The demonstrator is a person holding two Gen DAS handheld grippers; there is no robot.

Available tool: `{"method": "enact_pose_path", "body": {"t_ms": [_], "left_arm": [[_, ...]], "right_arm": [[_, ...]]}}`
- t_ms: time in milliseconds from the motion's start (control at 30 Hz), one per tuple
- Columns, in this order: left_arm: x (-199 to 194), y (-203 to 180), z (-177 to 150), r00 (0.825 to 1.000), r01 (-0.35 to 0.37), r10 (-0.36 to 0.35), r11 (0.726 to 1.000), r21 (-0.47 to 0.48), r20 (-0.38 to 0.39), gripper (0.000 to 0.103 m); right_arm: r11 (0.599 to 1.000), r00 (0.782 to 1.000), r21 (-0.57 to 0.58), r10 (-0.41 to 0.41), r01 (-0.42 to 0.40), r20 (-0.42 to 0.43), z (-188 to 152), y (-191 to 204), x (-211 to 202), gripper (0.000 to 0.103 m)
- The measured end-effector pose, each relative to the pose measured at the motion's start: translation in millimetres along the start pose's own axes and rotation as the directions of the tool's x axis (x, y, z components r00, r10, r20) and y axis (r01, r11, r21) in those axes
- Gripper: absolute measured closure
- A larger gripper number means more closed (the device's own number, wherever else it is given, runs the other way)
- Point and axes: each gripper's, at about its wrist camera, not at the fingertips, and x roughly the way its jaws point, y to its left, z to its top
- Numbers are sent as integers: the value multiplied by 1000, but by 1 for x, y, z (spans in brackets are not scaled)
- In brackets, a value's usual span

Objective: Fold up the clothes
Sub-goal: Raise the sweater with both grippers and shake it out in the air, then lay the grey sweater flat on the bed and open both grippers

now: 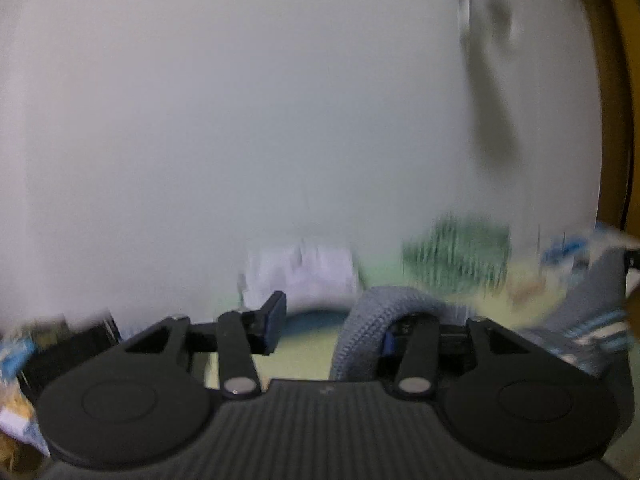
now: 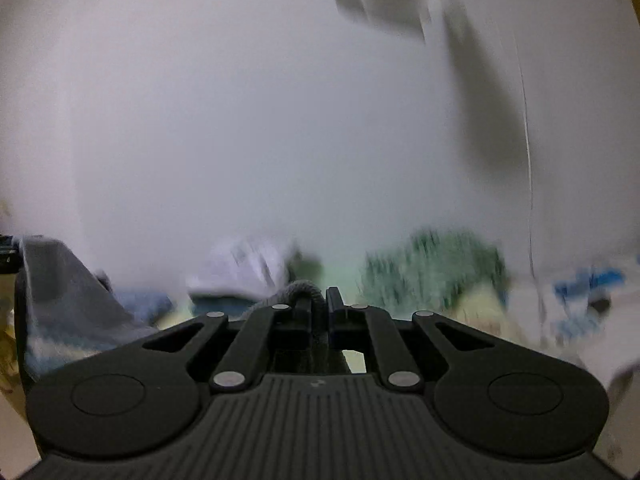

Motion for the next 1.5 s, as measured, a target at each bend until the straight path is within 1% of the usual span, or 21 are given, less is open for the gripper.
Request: {"method": "enact_pose_path", "body": {"t_ms": [167, 300, 400, 467, 500, 567, 633, 700, 767, 833, 967, 1000, 1067, 1167, 1200, 1233, 1267, 1300, 1333, 1400, 1500], "left_arm": [[80, -24, -49, 973, 0, -5, 1000, -21, -232, 58], [120, -32, -74, 949, -53, 35, 997, -49, -312, 58], [153, -27, -70, 930, -109, 73, 991, -81, -360, 58], [176, -28, -68, 921, -133, 92, 987, -84, -378, 55], [186, -30, -71, 911, -149, 116, 987, -55, -396, 45], [202, -35, -79, 890, -169, 155, 986, 6, -429, 42], [200, -41, -89, 878, -148, 162, 987, 66, -451, 41], [195, -48, -100, 868, -126, 172, 984, 127, -466, 39], [173, -55, -111, 873, -110, 181, 978, 179, -453, 35], [149, -60, -121, 879, -86, 176, 973, 215, -442, 30], [114, -87, -125, 897, 71, 36, 972, 225, -440, 30], [109, -97, -124, 900, 129, -13, 963, 237, -437, 31], [110, -117, -123, 891, 251, -125, 937, 244, -437, 39], [135, -139, -127, 864, 339, -192, 905, 256, -466, 53], [147, -141, -127, 857, 350, -203, 904, 245, -474, 63], [159, -140, -125, 847, 362, -220, 905, 222, -485, 67], [172, -135, -118, 833, 374, -249, 912, 170, -495, 74], [184, -128, -110, 824, 375, -278, 921, 108, -494, 78], [195, -120, -102, 827, 362, -293, 931, 55, -479, 78], [217, -101, -86, 852, 306, -287, 951, -27, -439, 78], [256, -81, -68, 884, 195, -200, 979, -55, -423, 78]], "right_arm": [[999, 988, -35, -41, 37, -148, -40, -12, 64, 96], [997, 974, -48, -71, 62, -214, -46, -30, 114, 95], [995, 965, -35, -98, 92, -244, -41, -43, 145, 95], [993, 953, -22, -114, 112, -280, -37, -51, 172, 89], [992, 945, -28, -128, 125, -301, -38, -54, 186, 84], [988, 917, -43, -152, 147, -369, -42, -58, 202, 61], [992, 895, -63, -129, 113, -427, -47, -59, 206, 59], [993, 892, -101, -105, 68, -440, -54, -61, 192, 56], [987, 906, -155, -106, 45, -411, -61, -62, 165, 44], [974, 923, -227, -103, 18, -370, -70, -57, 139, 42], [892, 948, -441, -51, -97, -313, -90, -27, 110, 42], [868, 940, -466, 0, -169, -341, -93, -17, 111, 42], [871, 905, -404, 99, -279, -413, -94, -6, 125, 54], [909, 862, -288, 131, -302, -490, -89, -3, 156, 59], [920, 853, -269, 116, -286, -510, -88, -4, 167, 59], [928, 851, -251, 113, -274, -512, -85, -6, 176, 68], [936, 852, -233, 113, -264, -511, -83, -10, 184, 85], [944, 857, -216, 113, -251, -503, -78, -14, 192, 88], [954, 866, -188, 117, -235, -487, -70, -18, 201, 89], [971, 885, -126, 127, -204, -449, -53, -27, 219, 89], [993, 928, -39, 90, -111, -362, -33, -39, 247, 80]]}}
